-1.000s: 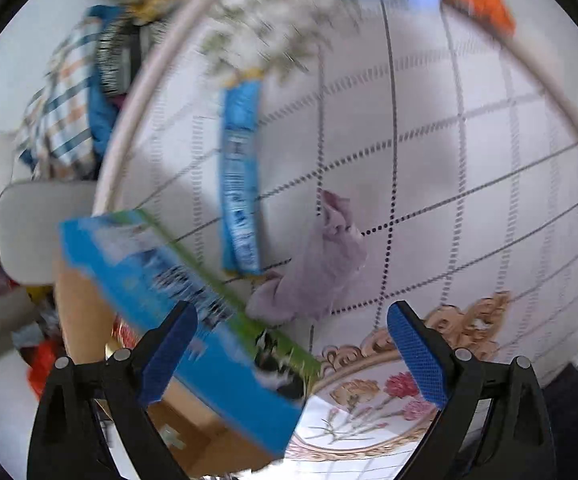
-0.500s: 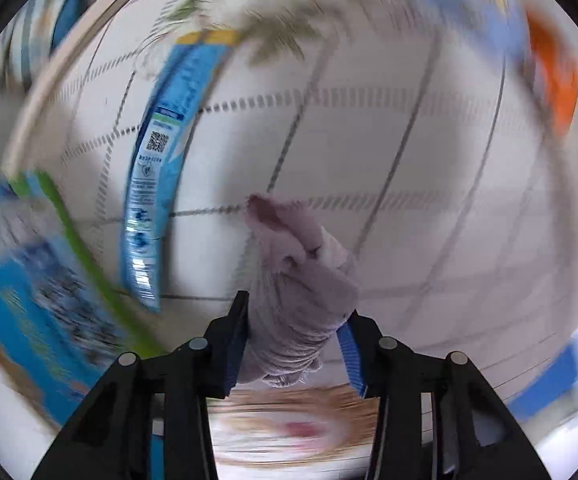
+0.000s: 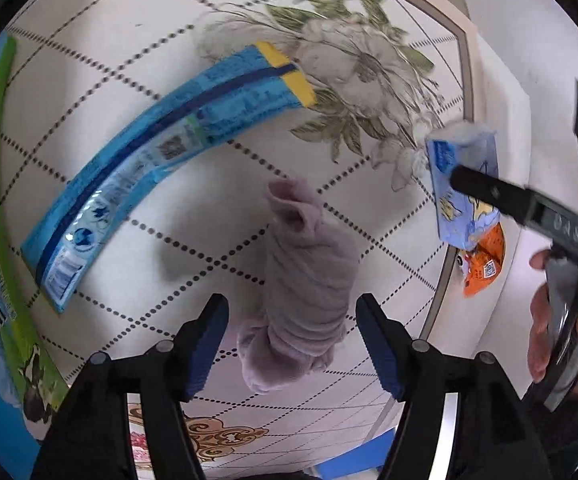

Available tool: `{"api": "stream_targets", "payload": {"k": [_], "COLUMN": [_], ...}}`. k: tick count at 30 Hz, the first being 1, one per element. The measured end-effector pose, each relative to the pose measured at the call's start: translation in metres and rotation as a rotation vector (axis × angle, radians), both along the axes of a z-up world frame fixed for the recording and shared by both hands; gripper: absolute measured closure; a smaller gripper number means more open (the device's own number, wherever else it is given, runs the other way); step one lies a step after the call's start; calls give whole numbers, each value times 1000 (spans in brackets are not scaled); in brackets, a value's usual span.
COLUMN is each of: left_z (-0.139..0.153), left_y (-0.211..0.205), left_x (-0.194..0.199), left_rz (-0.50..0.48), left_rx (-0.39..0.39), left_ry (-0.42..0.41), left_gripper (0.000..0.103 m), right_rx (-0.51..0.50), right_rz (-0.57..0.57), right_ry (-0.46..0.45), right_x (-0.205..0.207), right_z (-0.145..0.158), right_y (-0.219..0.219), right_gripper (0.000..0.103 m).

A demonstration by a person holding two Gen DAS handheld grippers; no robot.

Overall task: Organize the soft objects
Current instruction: 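Grasp the lilac plush sock with the left gripper while the right grasps the blue cartoon tissue pack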

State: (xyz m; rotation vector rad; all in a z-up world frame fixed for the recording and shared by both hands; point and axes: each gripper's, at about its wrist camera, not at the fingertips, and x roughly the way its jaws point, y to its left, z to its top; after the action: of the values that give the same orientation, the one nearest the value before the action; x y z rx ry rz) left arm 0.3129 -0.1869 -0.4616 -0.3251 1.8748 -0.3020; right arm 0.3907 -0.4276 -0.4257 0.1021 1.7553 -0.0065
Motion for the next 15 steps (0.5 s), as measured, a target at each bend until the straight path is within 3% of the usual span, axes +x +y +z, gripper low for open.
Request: {"api": "stream_targets", "payload": {"k": [6,11,13,15], "left_z": [-6,-2,1,5], "left_y": [-42,-71,-79,-87], "left_x": [-15,-28,-30,-31], "left_rz": [-125,-217,-227,-229], "left_rx": [59,151,192,211], "left_ry": [-18,-99,-135,-152], "left_gripper": [37,38,57,65], "right_rx": [6,6,-18,-34], "right_rz": [13,83,118,132], "right_ry": [14,12,15,29], "right_x": [1,-7,-10,-11], "right_z": [-8,-2,-3,-8], "right_y": [5,11,14,17], "right_gripper": [4,4,4,4]}}
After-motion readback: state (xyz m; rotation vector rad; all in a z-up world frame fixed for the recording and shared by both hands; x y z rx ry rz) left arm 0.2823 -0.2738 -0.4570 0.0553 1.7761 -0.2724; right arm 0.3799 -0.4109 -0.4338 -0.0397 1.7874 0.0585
